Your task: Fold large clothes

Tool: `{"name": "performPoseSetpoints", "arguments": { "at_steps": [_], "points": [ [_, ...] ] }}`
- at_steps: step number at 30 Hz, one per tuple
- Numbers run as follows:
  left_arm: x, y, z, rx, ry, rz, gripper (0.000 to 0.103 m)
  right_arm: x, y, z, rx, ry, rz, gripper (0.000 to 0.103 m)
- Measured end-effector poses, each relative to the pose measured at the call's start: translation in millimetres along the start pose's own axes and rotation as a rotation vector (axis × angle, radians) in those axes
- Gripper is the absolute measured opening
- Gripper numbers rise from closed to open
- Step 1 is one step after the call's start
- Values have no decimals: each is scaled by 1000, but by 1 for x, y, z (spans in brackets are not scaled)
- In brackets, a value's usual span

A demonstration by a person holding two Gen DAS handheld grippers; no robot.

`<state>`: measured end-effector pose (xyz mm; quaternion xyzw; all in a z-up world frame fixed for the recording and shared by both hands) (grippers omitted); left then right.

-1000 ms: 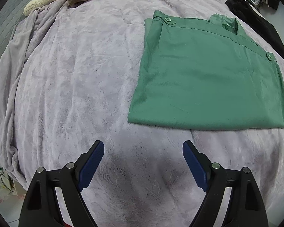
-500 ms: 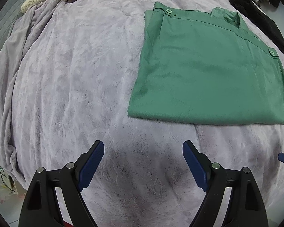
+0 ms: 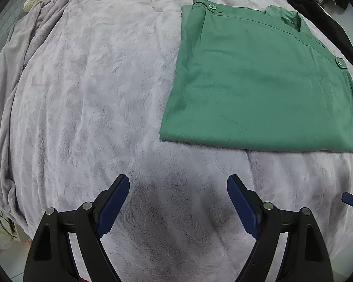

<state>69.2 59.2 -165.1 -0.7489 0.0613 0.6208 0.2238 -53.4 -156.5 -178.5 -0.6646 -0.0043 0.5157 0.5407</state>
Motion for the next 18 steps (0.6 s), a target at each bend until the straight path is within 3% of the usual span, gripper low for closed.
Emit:
{"name": "performPoseSetpoints", "arguments": {
  "at_steps": [18],
  "points": [
    [30, -12, -9, -4, -31, 20, 86, 55, -7, 8, 67, -47, -88, 103]
  ]
}}
Point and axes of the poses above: each gripper's, at about its wrist camera, not at the fingertips, and x roughly the way its jaws point, y to its right, z to its underside, the point moved 9 cm from there along x, roughly the way its jaws point, and after that the axes turned 15 degrees about -z, right-handed, at the moved point
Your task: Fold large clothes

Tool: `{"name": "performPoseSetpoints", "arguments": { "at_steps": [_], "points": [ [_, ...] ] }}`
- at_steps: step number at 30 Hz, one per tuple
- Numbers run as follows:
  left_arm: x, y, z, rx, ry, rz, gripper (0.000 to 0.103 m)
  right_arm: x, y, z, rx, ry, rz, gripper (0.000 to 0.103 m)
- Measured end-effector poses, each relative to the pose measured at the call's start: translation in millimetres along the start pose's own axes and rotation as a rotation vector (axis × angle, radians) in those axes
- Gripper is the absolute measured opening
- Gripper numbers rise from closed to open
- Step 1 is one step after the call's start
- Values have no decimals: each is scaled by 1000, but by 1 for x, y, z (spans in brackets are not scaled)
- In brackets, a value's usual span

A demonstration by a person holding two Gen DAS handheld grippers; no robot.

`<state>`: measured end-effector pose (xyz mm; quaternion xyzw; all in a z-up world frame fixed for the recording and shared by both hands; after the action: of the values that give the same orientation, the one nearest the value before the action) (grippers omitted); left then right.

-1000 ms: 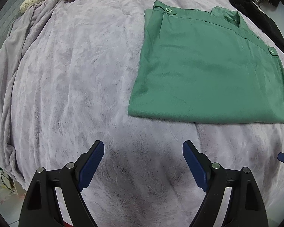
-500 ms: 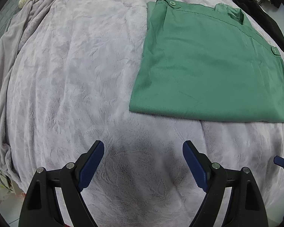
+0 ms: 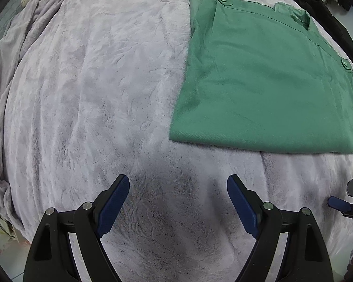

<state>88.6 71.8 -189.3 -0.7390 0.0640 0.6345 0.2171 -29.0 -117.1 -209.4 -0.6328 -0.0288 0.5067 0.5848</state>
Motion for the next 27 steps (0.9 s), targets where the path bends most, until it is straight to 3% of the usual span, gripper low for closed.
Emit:
{"name": "performPoseSetpoints", "arguments": {
  "at_steps": [5, 12, 19, 21, 23, 24, 27],
  "points": [
    [7, -5, -8, -35, -6, 68, 86, 20, -13, -7, 13, 6, -78, 103],
    [16, -12, -28, -154, -28, 312, 86, 56, -32, -33, 62, 82, -263, 103],
    [17, -1, -31, -199, -63, 531, 86, 74, -49, -60, 102, 209, -398, 101],
    [15, 4, -30, -232, -85, 612, 86, 73, -53, -64, 134, 227, -450, 83],
    [15, 4, -35, -260, -94, 666, 86, 71, -55, -68, 134, 222, -448, 26],
    [15, 2, -41, -275, -94, 689, 86, 68, -57, -70, 121, 220, -443, 15],
    [16, 1, -59, -302, -96, 785, 86, 52, -71, -74, 86, 222, -501, 11]
  ]
}}
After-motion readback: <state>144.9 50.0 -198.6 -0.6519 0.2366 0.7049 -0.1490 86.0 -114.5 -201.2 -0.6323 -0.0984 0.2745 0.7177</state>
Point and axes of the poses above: each gripper's, at about its wrist camera, not at the fingertips, and x roughly the way its jaws point, y to its right, z to its underside, the point moved 9 cm from there along x, roughly the way its jaws point, and after that the axes turned 15 degrees about -z, right-handed, at the moved point
